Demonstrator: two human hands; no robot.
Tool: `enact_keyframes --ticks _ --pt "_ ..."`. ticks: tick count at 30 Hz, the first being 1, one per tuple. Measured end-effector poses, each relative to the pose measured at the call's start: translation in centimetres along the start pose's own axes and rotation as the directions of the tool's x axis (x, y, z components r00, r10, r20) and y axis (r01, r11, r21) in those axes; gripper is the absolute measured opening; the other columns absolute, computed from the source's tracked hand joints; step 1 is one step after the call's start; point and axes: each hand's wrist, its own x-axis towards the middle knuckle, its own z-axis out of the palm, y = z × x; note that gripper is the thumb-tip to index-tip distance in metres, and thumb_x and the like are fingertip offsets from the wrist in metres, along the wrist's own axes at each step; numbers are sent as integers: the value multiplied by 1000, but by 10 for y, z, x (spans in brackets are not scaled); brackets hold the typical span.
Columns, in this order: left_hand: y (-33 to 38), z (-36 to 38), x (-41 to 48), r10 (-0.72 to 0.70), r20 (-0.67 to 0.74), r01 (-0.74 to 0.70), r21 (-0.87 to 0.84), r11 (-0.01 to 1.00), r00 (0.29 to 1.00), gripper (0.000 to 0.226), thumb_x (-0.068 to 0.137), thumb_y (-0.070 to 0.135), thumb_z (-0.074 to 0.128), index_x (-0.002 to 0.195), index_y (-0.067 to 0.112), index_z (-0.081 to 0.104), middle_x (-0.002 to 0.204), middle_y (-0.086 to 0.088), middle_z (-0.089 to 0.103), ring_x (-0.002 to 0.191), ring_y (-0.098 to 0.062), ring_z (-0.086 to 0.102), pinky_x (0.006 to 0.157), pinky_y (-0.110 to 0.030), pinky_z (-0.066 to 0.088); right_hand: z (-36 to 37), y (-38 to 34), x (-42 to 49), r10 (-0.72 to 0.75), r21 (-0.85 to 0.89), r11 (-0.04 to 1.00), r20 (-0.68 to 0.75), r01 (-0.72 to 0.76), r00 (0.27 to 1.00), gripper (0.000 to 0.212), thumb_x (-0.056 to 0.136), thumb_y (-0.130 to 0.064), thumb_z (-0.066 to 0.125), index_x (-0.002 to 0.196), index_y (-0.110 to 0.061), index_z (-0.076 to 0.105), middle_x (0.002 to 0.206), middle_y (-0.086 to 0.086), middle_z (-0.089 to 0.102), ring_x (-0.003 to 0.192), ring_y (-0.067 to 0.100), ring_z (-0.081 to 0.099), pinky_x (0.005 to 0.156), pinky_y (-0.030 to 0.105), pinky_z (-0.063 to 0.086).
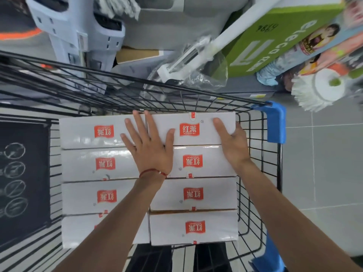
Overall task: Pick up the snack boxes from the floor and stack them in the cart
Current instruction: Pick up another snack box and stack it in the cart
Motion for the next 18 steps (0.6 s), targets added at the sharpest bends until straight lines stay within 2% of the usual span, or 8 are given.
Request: enact_keyframes --ticks 4,7,9,11,14,16,18 --pt "2 -9 6 -5 53 5 12 1000 999 78 101 67 13 162 21 -5 170 -10 -11 156 -37 -11 124 -60 -4 0 -10 -2 12 -17 1000 0 -12 1000 44 95 -51 71 127 -21 67 114 -3 77 102 13 75 96 39 62" --pt "7 -22 5 13 111 -11 -18 1000 994 76 102 62 16 162 22 -8 170 -10 -13 156 -36 -11 125 -58 -3 -5 -8 -18 -31 1 1000 5 31 1000 36 102 -33 66 134 -19 62 115 -8 74 102 6 72 97 31 60" --pt "11 -31 -7 6 123 10 -128 992 992 75 104 57 22 162 20 -6 170 -8 -12 157 -32 -9 127 -53 1 -11 -2 -38 -64 -20 998 10 64 998 34 104 -21 63 138 -19 59 113 -14 71 100 -1 69 97 27 59" --pt "13 -40 -30 -6 116 40 -292 955 993 74 105 53 28 163 19 -2 170 -4 -13 158 -26 -8 128 -47 4 -18 9 -61 -97 17 995 9 97 995 38 104 -17 61 141 -19 58 121 -16 69 111 1 67 105 28 55" --pt "18 -59 -80 -33 109 83 -488 869 993 70 106 47 34 163 21 3 170 6 -13 157 -14 -6 123 -24 0 -40 18 -102 -134 167 976 -42 139 990 37 105 -8 59 141 -13 61 133 -10 67 122 1 63 109 16 48" --pt "21 -74 -114 -45 118 103 -550 829 992 66 107 42 35 163 20 8 170 6 -7 156 -9 -2 118 -16 -1 -60 20 -132 -171 215 960 -66 181 983 30 105 -3 58 131 -15 66 122 -10 69 108 -12 64 102 12 50" --pt "29 -89 -147 -41 120 107 -616 781 992 63 108 38 37 162 17 14 170 1 4 156 -12 6 126 -27 7 -83 25 -161 -214 258 939 -86 229 973 28 104 0 58 126 -12 70 107 -16 70 91 -17 65 87 6 50"
